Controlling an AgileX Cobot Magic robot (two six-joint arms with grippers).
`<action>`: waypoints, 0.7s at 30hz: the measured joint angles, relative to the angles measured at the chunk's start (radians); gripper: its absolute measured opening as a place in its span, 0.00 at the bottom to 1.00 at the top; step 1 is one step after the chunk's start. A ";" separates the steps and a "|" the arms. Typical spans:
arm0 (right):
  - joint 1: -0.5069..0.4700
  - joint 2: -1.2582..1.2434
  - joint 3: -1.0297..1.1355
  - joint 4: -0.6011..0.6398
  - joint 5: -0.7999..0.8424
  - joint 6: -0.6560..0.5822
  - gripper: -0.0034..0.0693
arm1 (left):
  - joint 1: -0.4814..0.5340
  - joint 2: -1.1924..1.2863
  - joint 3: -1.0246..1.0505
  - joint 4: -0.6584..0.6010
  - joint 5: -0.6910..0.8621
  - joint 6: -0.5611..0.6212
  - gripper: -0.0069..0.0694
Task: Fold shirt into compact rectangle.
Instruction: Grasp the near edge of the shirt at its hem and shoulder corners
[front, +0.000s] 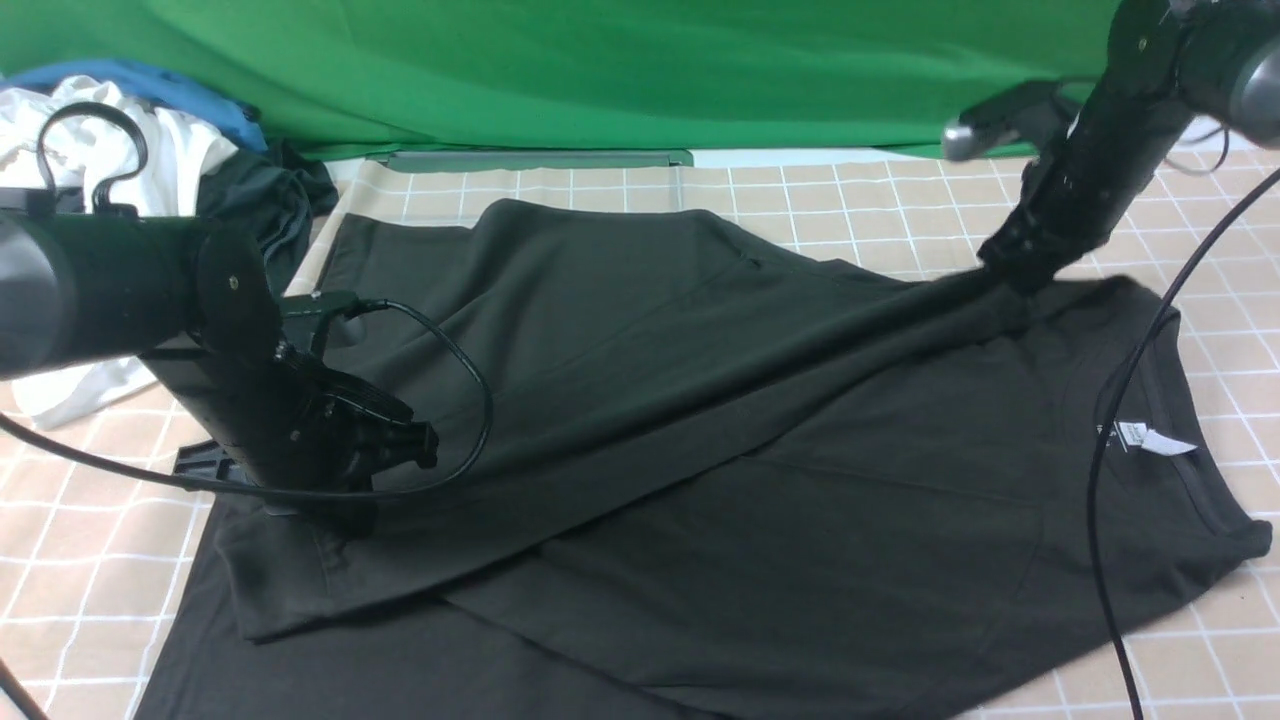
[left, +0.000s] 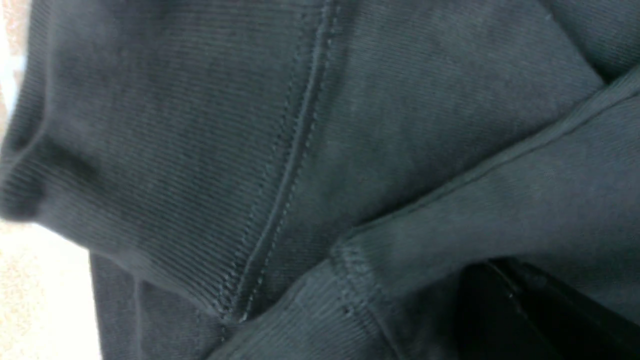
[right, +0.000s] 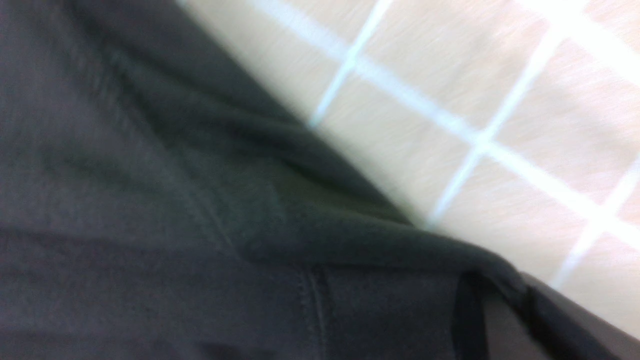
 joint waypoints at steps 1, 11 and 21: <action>0.000 0.000 -0.011 -0.013 -0.001 0.011 0.13 | 0.000 0.000 0.000 -0.001 -0.001 -0.002 0.11; -0.031 0.006 -0.025 -0.036 -0.029 0.075 0.14 | -0.002 0.000 0.000 -0.020 -0.013 -0.005 0.11; -0.044 -0.051 -0.098 -0.089 0.111 0.237 0.63 | -0.002 -0.162 -0.039 0.003 -0.018 0.003 0.11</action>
